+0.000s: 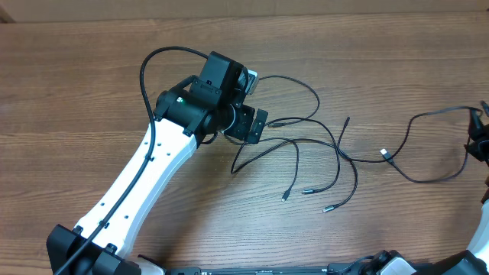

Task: Untangle cables

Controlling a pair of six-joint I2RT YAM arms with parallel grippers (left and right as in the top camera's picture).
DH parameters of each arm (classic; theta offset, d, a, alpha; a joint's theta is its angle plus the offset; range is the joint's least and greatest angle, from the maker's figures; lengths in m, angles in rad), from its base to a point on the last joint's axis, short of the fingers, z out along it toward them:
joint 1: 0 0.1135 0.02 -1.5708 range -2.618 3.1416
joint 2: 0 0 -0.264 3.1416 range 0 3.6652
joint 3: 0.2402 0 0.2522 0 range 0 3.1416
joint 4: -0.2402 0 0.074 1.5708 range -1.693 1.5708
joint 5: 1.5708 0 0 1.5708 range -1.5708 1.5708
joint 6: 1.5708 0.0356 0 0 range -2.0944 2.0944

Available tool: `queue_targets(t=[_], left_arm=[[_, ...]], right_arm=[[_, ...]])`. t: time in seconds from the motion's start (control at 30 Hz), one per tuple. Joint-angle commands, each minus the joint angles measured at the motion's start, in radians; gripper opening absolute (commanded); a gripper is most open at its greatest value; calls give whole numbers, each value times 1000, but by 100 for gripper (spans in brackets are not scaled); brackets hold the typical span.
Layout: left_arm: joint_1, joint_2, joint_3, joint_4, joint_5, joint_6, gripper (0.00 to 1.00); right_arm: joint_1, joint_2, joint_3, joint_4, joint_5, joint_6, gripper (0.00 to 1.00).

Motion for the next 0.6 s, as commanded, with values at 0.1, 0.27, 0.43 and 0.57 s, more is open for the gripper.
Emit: queue_targets(t=[0.1,0.27,0.43,0.57], left_arm=[[5,7,10,1,11,-6,100],[5,7,10,1,11,-6,100],[5,7,10,1,11,-6,100],[5,7,10,1,11,-6,100]], right_arm=[[-3,-2,9,2,459,2,10],[-3,-2,9,-10,801,-10,4],[-3,0,9,-57,1031,-9,4],[-3,15,9,-81,1174,-9,4]])
